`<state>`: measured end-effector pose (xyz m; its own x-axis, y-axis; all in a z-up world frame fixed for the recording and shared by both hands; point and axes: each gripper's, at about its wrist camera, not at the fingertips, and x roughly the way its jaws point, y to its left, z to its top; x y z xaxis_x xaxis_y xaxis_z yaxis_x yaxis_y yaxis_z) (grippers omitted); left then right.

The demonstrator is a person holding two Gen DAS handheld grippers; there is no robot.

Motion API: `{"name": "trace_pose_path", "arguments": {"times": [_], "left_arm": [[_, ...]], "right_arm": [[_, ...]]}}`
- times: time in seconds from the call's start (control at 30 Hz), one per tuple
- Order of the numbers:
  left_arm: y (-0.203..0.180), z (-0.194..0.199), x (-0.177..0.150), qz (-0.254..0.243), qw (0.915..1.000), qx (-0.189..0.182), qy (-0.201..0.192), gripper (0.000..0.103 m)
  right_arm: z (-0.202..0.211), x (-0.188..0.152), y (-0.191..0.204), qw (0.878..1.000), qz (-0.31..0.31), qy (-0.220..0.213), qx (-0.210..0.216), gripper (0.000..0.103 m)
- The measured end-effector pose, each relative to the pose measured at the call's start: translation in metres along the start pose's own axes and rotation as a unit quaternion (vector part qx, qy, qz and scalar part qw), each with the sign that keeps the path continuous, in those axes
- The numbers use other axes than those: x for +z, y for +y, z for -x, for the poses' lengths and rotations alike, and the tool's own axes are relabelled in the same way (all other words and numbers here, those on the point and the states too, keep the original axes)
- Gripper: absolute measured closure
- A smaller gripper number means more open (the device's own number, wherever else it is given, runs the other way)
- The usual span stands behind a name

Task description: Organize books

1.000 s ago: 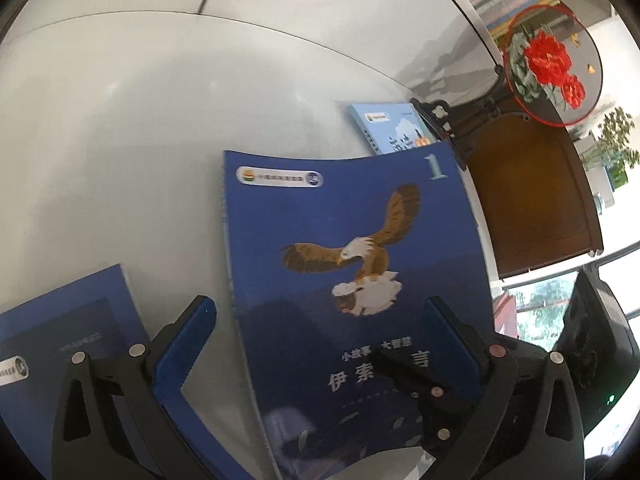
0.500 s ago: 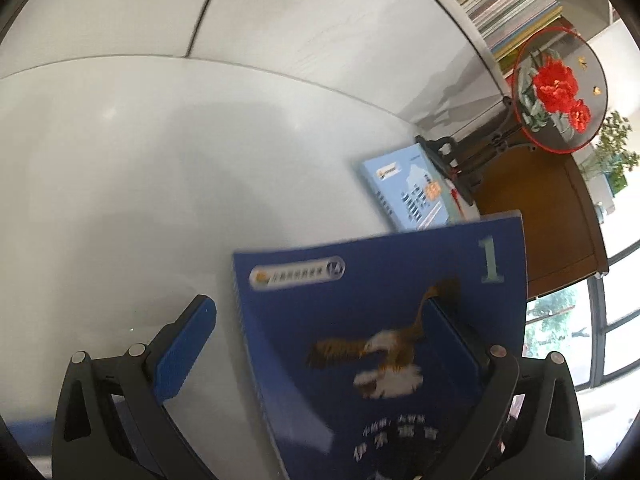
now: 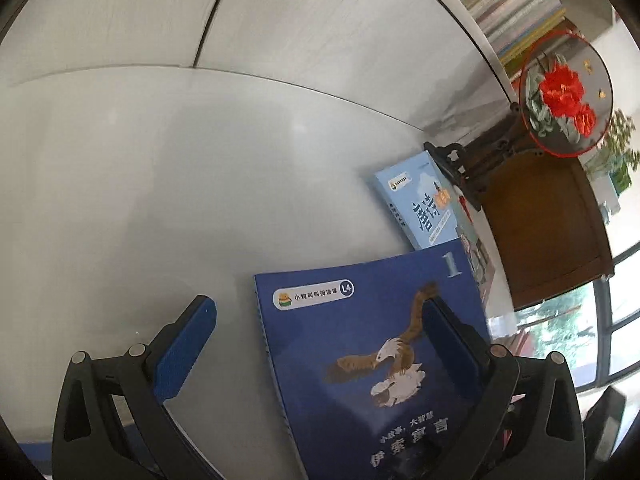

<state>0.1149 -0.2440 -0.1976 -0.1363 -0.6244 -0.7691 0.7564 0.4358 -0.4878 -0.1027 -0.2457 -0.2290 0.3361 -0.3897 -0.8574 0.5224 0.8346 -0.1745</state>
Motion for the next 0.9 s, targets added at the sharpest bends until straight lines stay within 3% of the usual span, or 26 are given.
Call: {"name": "trace_pose_path", "arguments": {"times": [0.2,0.47,0.57,0.67,0.83,0.9], "left_arm": [[-0.015,-0.008,-0.002,-0.053,0.9985,0.014,0.005,0.001],[-0.031,-0.013,-0.013,-0.084,0.996,0.031,0.001,0.001],[-0.023,-0.011,-0.008,-0.05,0.9987,0.0,-0.002,0.001],[-0.007,-0.009,-0.005,0.005,0.9971,-0.075,0.01,0.001],[-0.013,-0.006,-0.02,0.007,0.9953,-0.096,0.011,0.001],[-0.009,-0.008,-0.023,0.035,0.9891,-0.141,0.026,0.001]], "right_arm": [[-0.005,-0.017,-0.005,0.994,-0.014,0.041,-0.097,0.057],[-0.005,-0.017,-0.012,0.995,-0.011,0.03,-0.093,0.058],[-0.004,-0.018,-0.011,0.996,-0.007,0.023,-0.085,0.059],[-0.004,-0.018,-0.012,0.997,-0.006,0.021,-0.078,0.06],[-0.002,-0.019,-0.004,0.996,0.006,0.015,-0.085,0.061],[-0.003,-0.018,-0.005,0.997,0.004,0.014,-0.082,0.061]]}}
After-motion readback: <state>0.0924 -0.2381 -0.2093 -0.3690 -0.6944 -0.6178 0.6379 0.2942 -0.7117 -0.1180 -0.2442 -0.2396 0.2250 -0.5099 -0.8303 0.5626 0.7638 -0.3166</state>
